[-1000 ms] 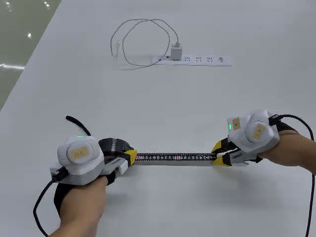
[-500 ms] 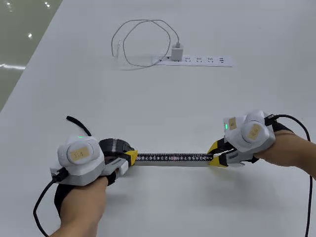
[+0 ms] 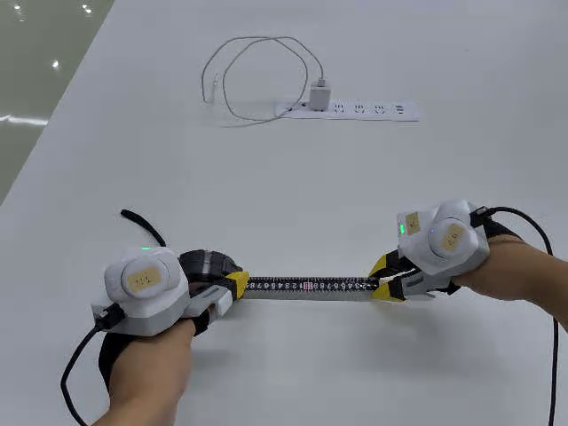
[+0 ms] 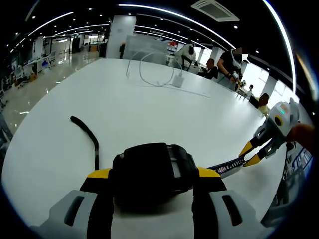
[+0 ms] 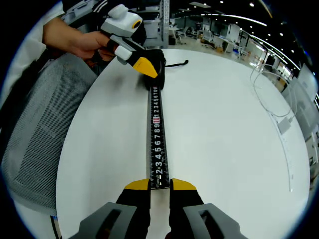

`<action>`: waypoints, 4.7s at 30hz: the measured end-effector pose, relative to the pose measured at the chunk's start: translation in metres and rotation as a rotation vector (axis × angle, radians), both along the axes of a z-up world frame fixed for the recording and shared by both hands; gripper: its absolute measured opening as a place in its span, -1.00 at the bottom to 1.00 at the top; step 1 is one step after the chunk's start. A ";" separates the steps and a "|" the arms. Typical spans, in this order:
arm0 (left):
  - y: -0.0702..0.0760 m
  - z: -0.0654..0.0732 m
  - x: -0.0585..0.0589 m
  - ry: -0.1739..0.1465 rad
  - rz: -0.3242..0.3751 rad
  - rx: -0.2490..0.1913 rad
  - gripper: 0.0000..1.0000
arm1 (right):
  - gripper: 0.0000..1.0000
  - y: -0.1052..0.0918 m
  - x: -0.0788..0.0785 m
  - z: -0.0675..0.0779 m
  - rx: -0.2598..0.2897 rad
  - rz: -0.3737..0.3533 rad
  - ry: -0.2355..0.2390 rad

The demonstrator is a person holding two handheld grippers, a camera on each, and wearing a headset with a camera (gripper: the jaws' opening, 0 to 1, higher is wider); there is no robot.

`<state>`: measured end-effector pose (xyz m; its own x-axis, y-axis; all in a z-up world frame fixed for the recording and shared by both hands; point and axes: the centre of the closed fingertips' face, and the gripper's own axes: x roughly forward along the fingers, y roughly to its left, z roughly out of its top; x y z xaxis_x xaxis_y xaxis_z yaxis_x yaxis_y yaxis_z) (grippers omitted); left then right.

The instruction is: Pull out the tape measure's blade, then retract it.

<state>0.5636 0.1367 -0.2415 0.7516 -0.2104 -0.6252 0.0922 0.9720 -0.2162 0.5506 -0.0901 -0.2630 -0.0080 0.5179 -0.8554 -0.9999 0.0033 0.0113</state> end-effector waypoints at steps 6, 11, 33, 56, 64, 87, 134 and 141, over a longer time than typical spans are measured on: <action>0.000 0.000 0.000 0.000 0.002 -0.005 0.19 | -0.81 0.001 0.000 0.000 0.000 0.000 -0.001; 0.000 -0.001 0.000 0.001 0.003 -0.008 0.19 | -0.81 0.005 0.000 0.000 0.004 0.005 -0.002; 0.000 0.000 0.000 0.004 0.005 -0.026 0.19 | -0.81 0.026 0.000 0.002 0.037 0.002 0.003; 0.000 0.000 0.000 0.005 0.007 -0.036 0.19 | -0.81 0.046 0.000 0.003 0.059 0.017 0.011; 0.000 0.000 0.000 0.006 0.006 -0.039 0.19 | -0.81 0.056 -0.001 0.003 0.069 0.022 0.015; 0.000 0.000 0.000 0.004 0.006 -0.050 0.19 | -0.81 0.079 -0.001 0.003 0.098 0.027 0.024; 0.001 0.000 0.000 0.006 0.006 -0.059 0.20 | -0.81 0.131 -0.002 0.002 0.142 0.032 0.054; 0.001 0.000 0.000 0.007 0.006 -0.060 0.20 | -0.81 0.138 -0.002 0.001 0.147 0.034 0.060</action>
<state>0.5634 0.1375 -0.2411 0.7486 -0.2433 -0.6167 0.0850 0.9578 -0.2747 0.5482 0.0476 -0.2620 -0.0758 0.6358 -0.7682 -0.9970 -0.0361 0.0685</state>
